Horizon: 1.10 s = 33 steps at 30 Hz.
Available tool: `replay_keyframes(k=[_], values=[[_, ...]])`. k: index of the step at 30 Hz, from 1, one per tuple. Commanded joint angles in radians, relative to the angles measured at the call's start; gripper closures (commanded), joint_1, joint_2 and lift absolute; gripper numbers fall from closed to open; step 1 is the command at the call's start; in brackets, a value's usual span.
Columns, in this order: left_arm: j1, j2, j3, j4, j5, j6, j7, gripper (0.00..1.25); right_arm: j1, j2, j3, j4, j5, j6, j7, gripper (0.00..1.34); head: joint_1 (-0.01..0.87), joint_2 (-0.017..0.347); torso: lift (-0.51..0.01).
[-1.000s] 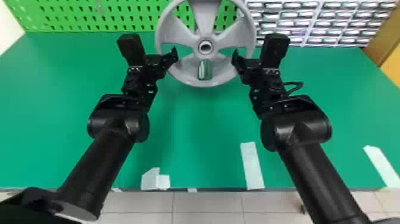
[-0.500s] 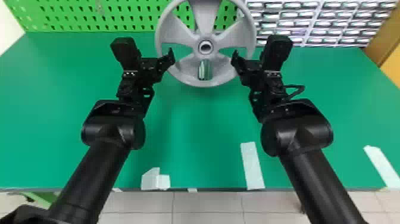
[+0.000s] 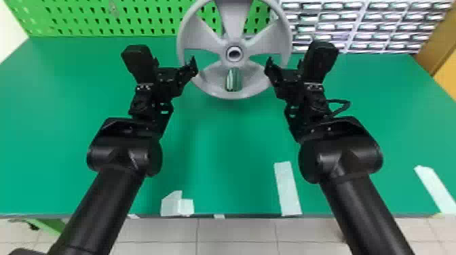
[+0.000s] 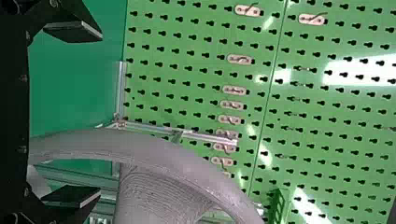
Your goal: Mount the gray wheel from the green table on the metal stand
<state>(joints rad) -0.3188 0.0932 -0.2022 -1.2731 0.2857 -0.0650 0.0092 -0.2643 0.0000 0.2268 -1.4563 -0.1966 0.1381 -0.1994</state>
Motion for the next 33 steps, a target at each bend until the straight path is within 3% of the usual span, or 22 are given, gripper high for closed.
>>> replay_keyframes(k=[1,12,33], values=[[0.018,0.006,0.006,-0.034,-0.003,0.01,0.0,0.13,0.016,0.001,-0.001,-0.021,-0.003,0.0,0.0,0.43,0.868,0.052,-0.093],[0.069,0.008,0.027,-0.118,-0.005,0.031,0.0,0.13,0.048,0.0,-0.007,-0.064,-0.01,0.002,0.0,0.43,0.868,0.052,-0.093],[0.214,0.011,0.104,-0.308,-0.026,0.074,0.0,0.13,0.125,-0.025,-0.003,-0.157,-0.02,-0.003,0.003,0.43,0.868,0.052,-0.093]])
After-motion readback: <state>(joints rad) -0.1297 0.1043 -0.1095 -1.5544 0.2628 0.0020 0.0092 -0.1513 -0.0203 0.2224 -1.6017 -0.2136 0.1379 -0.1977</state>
